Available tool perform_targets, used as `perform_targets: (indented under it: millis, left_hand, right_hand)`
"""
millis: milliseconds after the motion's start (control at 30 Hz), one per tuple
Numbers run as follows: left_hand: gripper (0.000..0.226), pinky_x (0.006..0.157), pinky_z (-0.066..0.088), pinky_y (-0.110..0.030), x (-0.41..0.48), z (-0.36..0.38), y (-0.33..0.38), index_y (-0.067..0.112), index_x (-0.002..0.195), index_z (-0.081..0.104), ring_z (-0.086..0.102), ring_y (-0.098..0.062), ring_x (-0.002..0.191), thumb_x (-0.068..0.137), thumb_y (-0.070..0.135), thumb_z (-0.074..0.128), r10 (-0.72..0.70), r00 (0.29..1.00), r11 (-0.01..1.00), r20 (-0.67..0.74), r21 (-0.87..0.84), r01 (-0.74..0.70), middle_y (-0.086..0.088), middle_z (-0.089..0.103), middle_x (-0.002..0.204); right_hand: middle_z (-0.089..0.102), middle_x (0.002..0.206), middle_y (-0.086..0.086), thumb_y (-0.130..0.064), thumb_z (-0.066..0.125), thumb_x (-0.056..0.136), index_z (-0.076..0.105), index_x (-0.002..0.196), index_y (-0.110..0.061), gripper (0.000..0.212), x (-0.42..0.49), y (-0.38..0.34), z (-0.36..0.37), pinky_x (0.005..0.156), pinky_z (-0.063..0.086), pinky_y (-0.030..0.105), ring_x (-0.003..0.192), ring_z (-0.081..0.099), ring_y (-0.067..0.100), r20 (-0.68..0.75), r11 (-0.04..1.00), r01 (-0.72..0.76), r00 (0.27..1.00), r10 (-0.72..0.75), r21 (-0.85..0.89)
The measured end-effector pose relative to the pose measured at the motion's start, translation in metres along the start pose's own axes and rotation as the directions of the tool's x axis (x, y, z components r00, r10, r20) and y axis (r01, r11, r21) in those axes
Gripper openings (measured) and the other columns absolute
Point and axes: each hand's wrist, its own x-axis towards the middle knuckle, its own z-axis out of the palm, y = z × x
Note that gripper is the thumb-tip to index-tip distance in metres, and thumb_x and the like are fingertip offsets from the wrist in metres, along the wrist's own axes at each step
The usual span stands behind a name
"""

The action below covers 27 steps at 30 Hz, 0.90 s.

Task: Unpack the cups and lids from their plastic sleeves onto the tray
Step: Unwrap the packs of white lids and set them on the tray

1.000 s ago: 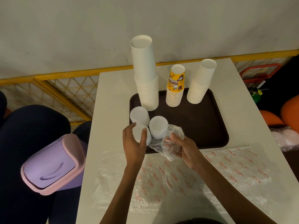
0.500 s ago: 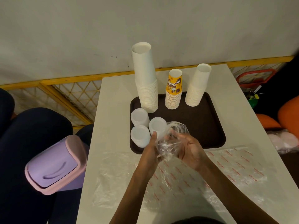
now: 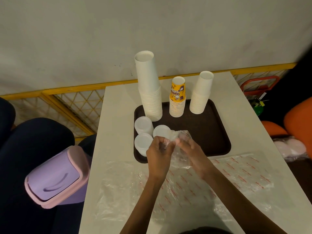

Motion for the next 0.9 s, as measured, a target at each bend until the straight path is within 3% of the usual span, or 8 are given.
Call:
perform_targets:
  millis: [67,133,233,433,533,600,767,900]
  left_hand:
    - [0.027,0.06,0.046,-0.007,-0.003,-0.002,0.003,0.028,0.077,0.051,0.058,-0.008,0.066,0.082,0.014,0.073,0.009,1.0,1.0,0.009,0.019,-0.009,0.012,0.059,0.072]
    - [0.027,0.061,0.045,-0.006,-0.004,-0.007,0.004,0.026,0.082,0.053,0.059,-0.004,0.067,0.08,0.009,0.074,-0.001,1.0,1.0,0.021,-0.025,0.002,0.013,0.059,0.075]
    - [0.028,0.063,0.045,-0.006,-0.004,-0.015,0.006,0.019,0.093,0.057,0.058,0.004,0.069,0.077,0.004,0.076,0.009,0.999,0.996,0.034,-0.086,-0.006,0.012,0.06,0.08]
    - [0.022,0.056,0.04,-0.015,-0.004,-0.025,0.006,0.016,0.093,0.066,0.041,-0.002,0.053,0.074,0.018,0.078,0.019,0.998,0.991,0.06,-0.136,-0.011,0.011,0.044,0.059]
    - [0.034,0.055,0.039,-0.015,-0.008,-0.027,0.011,0.009,0.092,0.069,0.039,-0.002,0.052,0.082,0.04,0.06,-0.103,0.993,0.954,0.056,-0.276,0.114,0.006,0.042,0.055]
    - [0.045,0.055,0.039,-0.013,-0.009,-0.028,0.009,0.012,0.094,0.07,0.042,-0.003,0.056,0.085,0.05,0.047,-0.154,0.988,0.942,0.027,-0.296,0.155,0.0,0.044,0.061]
    - [0.024,0.068,0.049,-0.011,-0.012,-0.018,0.003,0.019,0.11,0.062,0.059,-0.01,0.094,0.088,0.027,0.064,-0.16,0.985,0.973,0.068,-0.159,0.169,0.005,0.061,0.106]
    - [0.013,0.066,0.047,-0.005,-0.019,-0.007,0.011,0.022,0.085,0.065,0.063,-0.001,0.078,0.086,0.009,0.066,-0.076,0.996,0.982,0.047,-0.167,0.083,0.011,0.066,0.083]
  right_hand:
    - [0.07,0.097,0.007,-0.025,0.064,0.086,0.064,0.11,-0.01,0.028,-0.001,0.001,0.0,0.061,0.053,0.022,0.078,0.07,0.011,-0.058,0.992,0.003,0.998,0.004,0.123]
    - [0.07,0.084,0.006,-0.009,0.063,0.087,0.068,0.097,-0.008,0.012,-0.002,0.002,-0.006,0.059,0.054,0.023,0.068,0.069,0.009,-0.099,0.969,-0.002,0.995,0.027,0.245]
    - [0.071,0.082,0.006,-0.005,0.064,0.084,0.068,0.093,-0.006,0.01,0.0,0.002,-0.012,0.063,0.056,0.027,0.071,0.069,0.012,-0.141,0.952,-0.002,0.989,0.047,0.307]
    - [0.07,0.067,-0.001,-0.006,0.059,0.088,0.065,0.085,-0.01,0.007,0.004,0.001,-0.016,0.066,0.056,0.025,0.064,0.069,0.009,-0.179,0.932,0.004,0.982,0.065,0.362]
    - [0.063,0.059,-0.001,-0.006,0.055,0.091,0.061,0.082,-0.01,0.013,0.007,0.002,-0.015,0.062,0.053,0.026,0.053,0.064,0.005,-0.139,0.924,0.0,0.989,0.057,0.382]
    - [0.067,0.071,0.003,-0.004,0.053,0.092,0.063,0.085,-0.01,0.014,0.008,0.002,-0.014,0.058,0.056,0.025,0.062,0.067,0.009,-0.118,0.915,-0.014,0.991,0.067,0.404]
    - [0.069,0.102,0.008,-0.007,0.048,0.096,0.063,0.106,-0.011,0.019,0.011,0.007,-0.009,0.075,0.057,0.033,0.091,0.067,0.019,-0.075,0.899,-0.077,0.99,0.12,0.432]
    - [0.071,0.088,0.006,-0.004,0.046,0.096,0.064,0.103,-0.01,0.019,0.006,0.008,-0.003,0.062,0.054,0.026,0.077,0.07,0.015,-0.063,0.931,-0.061,0.994,0.089,0.361]
